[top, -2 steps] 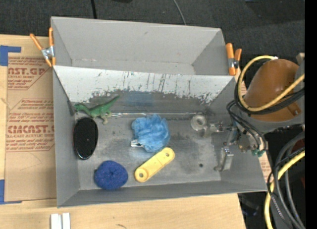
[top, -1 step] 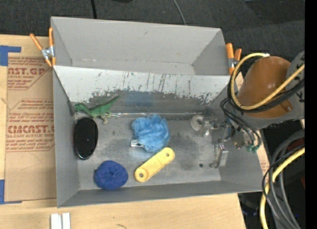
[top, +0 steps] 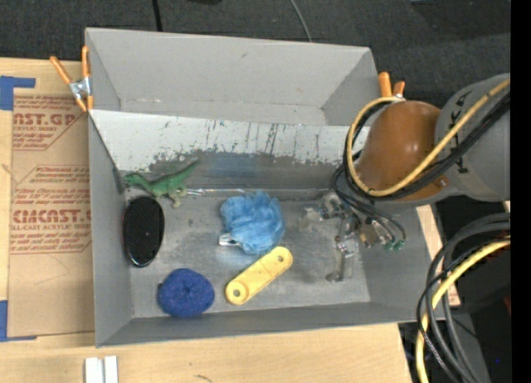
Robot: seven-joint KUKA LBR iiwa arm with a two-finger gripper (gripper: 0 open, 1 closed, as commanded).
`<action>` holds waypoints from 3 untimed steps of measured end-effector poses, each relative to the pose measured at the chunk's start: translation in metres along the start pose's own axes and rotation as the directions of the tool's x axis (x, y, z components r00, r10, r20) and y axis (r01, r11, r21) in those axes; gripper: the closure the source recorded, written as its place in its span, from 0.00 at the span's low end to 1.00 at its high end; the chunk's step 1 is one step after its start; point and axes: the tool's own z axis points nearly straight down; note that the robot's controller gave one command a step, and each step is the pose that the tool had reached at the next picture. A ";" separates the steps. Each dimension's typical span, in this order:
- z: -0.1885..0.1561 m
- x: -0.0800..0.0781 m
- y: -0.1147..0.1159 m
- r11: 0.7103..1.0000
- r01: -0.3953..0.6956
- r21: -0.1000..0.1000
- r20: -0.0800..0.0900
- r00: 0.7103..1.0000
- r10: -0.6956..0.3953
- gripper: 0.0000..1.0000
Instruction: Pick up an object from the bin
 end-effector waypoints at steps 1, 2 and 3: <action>0.023 -0.005 0.021 1.000 -0.015 -0.001 -0.004 1.000 0.015 0.00; 0.035 -0.033 0.033 0.996 -0.090 -0.001 -0.001 0.996 0.090 0.00; 0.036 -0.033 0.069 0.999 -0.051 -0.001 -0.001 0.999 0.051 0.00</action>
Offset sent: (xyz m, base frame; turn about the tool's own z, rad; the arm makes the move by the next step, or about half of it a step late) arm 0.0414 0.0535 -0.0443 0.0279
